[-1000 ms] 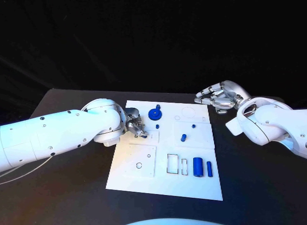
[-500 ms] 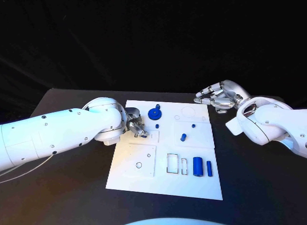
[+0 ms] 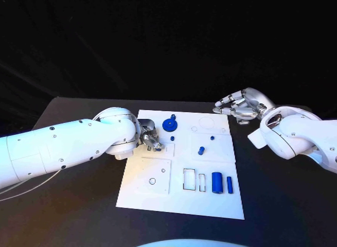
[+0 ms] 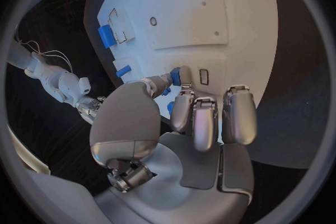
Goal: Assemble the parts on the task board
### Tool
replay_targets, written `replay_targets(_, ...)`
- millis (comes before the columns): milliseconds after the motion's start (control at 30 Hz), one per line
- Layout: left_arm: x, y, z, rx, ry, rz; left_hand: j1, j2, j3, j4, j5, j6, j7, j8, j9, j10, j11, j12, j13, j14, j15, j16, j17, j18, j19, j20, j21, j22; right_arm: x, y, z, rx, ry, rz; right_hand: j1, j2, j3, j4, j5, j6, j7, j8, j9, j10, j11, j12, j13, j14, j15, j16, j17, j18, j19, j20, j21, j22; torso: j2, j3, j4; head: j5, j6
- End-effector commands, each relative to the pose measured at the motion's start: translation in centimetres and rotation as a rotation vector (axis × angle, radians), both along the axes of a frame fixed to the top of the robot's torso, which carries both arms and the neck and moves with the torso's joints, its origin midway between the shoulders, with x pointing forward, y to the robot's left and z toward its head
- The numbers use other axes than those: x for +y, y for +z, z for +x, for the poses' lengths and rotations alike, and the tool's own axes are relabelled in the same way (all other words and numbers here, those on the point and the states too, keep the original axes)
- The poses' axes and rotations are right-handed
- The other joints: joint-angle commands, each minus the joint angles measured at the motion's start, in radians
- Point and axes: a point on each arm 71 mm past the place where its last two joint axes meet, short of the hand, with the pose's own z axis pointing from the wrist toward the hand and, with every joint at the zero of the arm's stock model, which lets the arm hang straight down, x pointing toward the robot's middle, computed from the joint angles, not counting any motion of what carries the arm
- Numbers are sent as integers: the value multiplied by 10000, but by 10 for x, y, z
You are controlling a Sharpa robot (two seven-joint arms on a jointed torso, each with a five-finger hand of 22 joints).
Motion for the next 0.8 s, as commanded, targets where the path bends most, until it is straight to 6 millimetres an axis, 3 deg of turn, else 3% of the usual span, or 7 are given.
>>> replay_targets(33,-4,-3,-2,268,-237,79,-102,40,757,-850,5,346,-315,11,17,62,-23,36,22,876,-78,-14,2080,-137,86,4,67,13,1,0,-1,4,95,-81,-38,87,-55,3,59,-81,-12,43,-11,-66,-24,-67,703,714,-63,-45,1306,129,-62,9,-48,-12,5,1,-1,-23,-10)
replay_targets(533,-4,-4,-1,320,-259,130,-526,79,41,-456,3,434,-369,3,42,94,-62,126,132,878,-111,-15,2084,-153,135,-29,87,90,0,0,-1,10,80,-88,-46,88,-62,9,61,-82,-12,47,-12,-65,-24,-67,703,713,-63,-48,1302,129,-61,9,-50,-12,-13,-12,6,-49,-45)
replay_targets(800,-3,-4,-2,324,-241,133,-939,-72,-975,73,-9,580,-414,-25,33,136,-85,212,240,880,-127,-13,2092,-167,178,-46,109,163,-1,-1,-1,8,73,-87,-59,87,-73,19,63,-83,-13,54,-14,-64,-24,-67,701,715,-63,-46,1307,127,-55,9,-46,-7,-12,-15,8,-52,-27)
